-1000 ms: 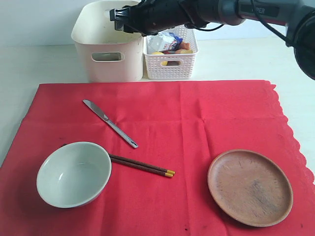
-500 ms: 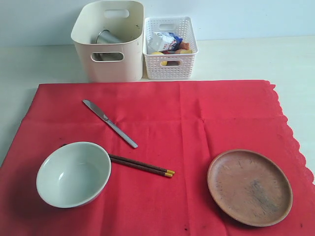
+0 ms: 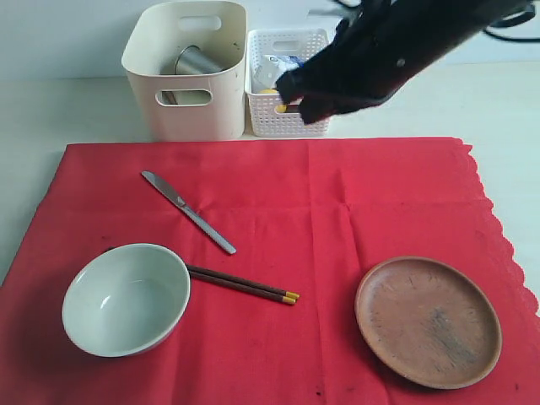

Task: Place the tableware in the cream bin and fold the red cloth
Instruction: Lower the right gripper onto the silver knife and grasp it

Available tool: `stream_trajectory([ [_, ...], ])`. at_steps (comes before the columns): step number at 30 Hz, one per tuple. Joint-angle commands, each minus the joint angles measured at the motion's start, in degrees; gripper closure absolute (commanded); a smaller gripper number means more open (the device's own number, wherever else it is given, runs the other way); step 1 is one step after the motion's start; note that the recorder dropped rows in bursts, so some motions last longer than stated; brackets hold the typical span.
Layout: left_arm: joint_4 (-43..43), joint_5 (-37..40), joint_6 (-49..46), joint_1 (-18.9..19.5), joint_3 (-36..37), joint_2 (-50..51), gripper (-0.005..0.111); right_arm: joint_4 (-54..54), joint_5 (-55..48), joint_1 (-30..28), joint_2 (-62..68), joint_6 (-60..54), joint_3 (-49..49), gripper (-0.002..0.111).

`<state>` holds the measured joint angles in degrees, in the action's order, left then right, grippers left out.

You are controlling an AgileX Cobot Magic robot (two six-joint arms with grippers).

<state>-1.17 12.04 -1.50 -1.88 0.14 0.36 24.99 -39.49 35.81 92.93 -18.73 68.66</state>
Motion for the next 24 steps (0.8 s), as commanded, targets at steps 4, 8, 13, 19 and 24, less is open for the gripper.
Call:
stream_trajectory([
  [4,-0.08,-0.07,0.21,0.14,-0.14,-0.36,0.107,0.73,13.27,12.11,8.73,-0.99,-2.42,0.105],
  [8,-0.08,-0.07,0.21,0.14,-0.14,-0.36,0.107,0.23,19.38,15.11,16.27,-1.28,-2.42,0.078],
  [13,-0.08,-0.07,0.21,0.14,-0.14,-0.36,0.107,-2.00,19.54,15.51,20.62,-5.35,-1.08,0.061],
  [19,-0.08,-0.07,0.21,0.14,-0.14,-0.36,0.107,-2.12,19.52,15.51,24.08,-7.46,2.58,0.062],
  [24,-0.08,-0.07,0.21,0.14,-0.14,-0.36,0.107,-2.35,18.27,15.51,26.33,-8.28,6.33,0.062],
])
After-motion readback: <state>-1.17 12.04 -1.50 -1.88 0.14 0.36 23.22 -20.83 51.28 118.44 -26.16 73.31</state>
